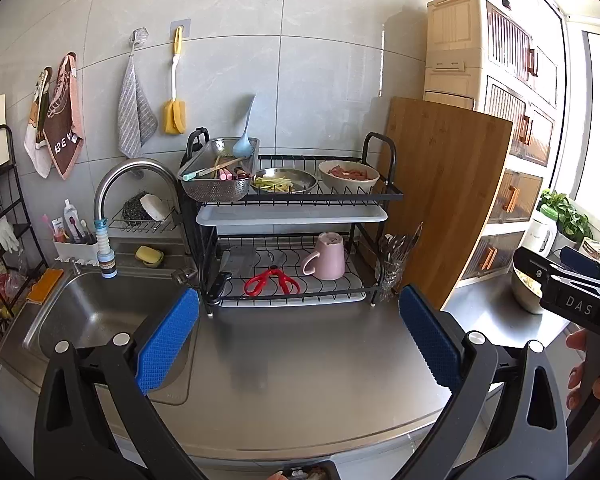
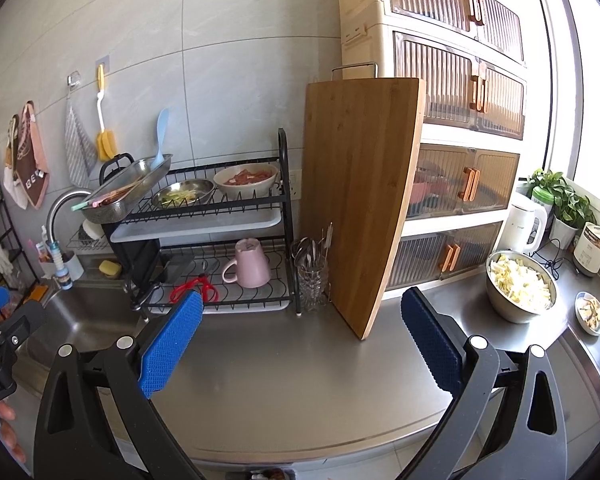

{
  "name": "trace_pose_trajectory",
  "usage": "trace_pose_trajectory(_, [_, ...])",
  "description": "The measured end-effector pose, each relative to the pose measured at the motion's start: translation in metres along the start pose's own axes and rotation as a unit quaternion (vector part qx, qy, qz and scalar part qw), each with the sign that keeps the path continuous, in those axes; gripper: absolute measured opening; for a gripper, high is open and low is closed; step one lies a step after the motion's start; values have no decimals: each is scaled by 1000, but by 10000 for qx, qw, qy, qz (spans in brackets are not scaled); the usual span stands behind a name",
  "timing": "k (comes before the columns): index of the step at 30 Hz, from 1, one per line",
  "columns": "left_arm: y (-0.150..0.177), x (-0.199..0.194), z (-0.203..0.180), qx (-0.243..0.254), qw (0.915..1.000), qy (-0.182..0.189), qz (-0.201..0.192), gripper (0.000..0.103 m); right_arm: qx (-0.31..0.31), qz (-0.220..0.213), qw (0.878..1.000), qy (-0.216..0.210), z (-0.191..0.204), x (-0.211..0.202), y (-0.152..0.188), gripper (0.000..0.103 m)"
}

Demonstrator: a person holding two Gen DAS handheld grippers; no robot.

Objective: Collect trash

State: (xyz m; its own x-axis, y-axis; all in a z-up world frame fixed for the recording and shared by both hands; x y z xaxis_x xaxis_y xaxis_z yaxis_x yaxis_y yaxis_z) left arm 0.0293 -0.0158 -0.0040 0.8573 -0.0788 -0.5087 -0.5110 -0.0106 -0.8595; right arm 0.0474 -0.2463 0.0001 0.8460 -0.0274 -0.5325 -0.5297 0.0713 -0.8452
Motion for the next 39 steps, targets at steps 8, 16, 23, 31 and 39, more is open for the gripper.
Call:
trace_pose_trajectory(8, [-1,-2,0,-9,10000,-29,-35,95,-2,-4,10000,-13,0,1,0,100])
trace_pose_trajectory(16, [-1,-3,0,-26,10000,-49,-55,95,21,-14,10000,-1,-2,1,0,100])
trace_pose_trajectory(23, [-2,-2,0,-38,10000,-67,-45,95,28,-7,10000,-15,-2,2,0,100])
trace_pose_trajectory(31, [-1,0,1,-67,9999,-82,-46,95,24,15,10000,-29,-1,5,0,100])
trace_pose_trajectory(39, [0,3,0,-40,10000,-88,-19,95,61,-1,10000,-3,-2,6,0,100])
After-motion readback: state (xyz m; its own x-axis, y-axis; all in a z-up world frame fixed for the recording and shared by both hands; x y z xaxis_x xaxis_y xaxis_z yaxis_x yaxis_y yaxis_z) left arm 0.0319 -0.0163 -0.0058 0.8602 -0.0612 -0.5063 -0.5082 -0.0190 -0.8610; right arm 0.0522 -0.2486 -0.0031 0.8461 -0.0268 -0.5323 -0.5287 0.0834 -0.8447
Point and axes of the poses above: each gripper's, at about its wrist camera, not at the fingertips, and x roughly the way its jaws point, z to its left, y to its underside, the point moved 4 cm from there along x, roughly the way its jaws point, and after that the axes turned 3 degrees about z, right-handed, at the moved point
